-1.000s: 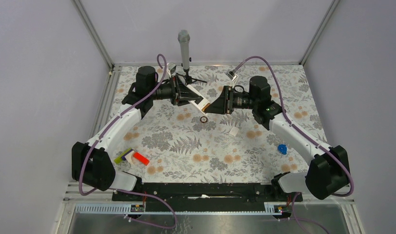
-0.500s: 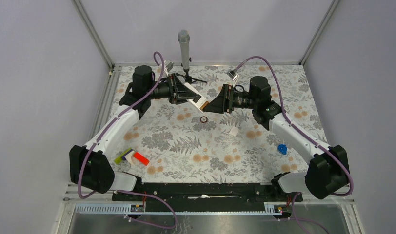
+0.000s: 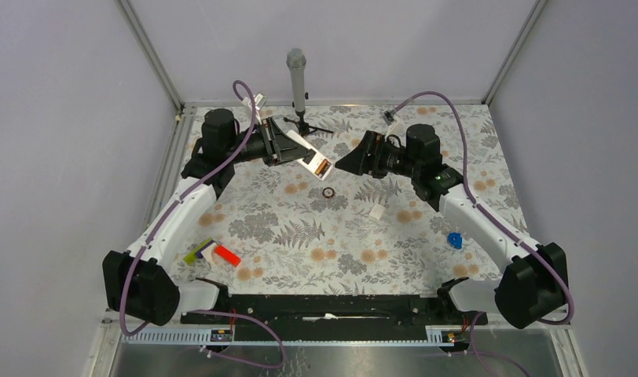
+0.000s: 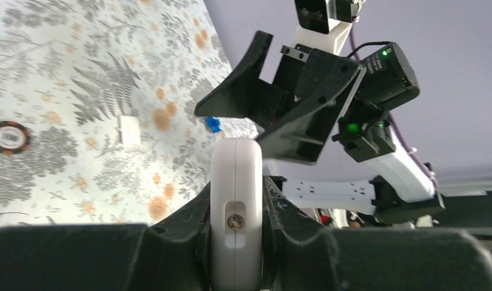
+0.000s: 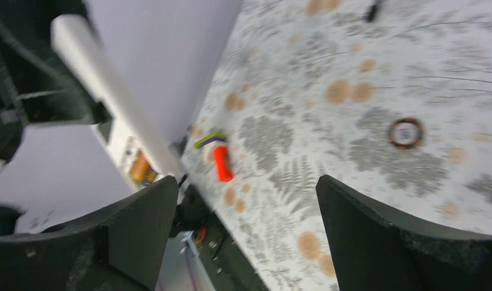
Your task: Load the batteries into the remote control
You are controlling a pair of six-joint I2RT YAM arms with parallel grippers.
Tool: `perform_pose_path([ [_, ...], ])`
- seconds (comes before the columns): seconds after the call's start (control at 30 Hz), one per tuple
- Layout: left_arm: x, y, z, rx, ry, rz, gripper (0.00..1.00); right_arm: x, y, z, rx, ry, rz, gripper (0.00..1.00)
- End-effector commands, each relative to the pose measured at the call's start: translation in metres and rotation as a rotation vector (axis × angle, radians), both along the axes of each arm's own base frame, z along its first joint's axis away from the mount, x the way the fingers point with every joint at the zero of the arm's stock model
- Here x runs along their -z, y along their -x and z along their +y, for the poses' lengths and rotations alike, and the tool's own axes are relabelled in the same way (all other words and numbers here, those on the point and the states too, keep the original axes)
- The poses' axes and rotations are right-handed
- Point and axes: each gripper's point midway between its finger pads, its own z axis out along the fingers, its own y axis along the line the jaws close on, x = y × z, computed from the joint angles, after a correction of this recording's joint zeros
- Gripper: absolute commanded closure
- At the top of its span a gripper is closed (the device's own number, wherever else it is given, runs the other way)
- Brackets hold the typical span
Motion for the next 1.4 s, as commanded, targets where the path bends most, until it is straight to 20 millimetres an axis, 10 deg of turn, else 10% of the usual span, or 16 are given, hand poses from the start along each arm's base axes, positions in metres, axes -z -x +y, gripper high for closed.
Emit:
perform_pose_path([
  [0.0, -0.007, -0.01, 0.017, -0.088, -0.073, -0.189, 1.0, 0.013, -0.039, -0.055, 0.278, 0.21, -0.05, 0.07],
  [0.37, 0.014, -0.026, 0.047, -0.245, -0.231, -0.254, 1.0, 0.12, -0.051, -0.132, 0.441, 0.696, 0.228, 0.16],
  [0.6, 0.017, -0.032, 0.052, -0.277, -0.22, -0.253, 1.0, 0.196, -0.034, -0.153, 0.485, 0.865, 0.46, 0.48],
  [0.9, 0.021, -0.032, 0.057, -0.285, -0.222, -0.248, 1.0, 0.247, -0.027, -0.176, 0.433, 1.119, 0.538, 0.64],
  [1.37, 0.026, -0.03, 0.06, -0.291, -0.22, -0.24, 1.0, 0.252, 0.006, -0.131, 0.224, 1.121, 0.527, 0.65],
])
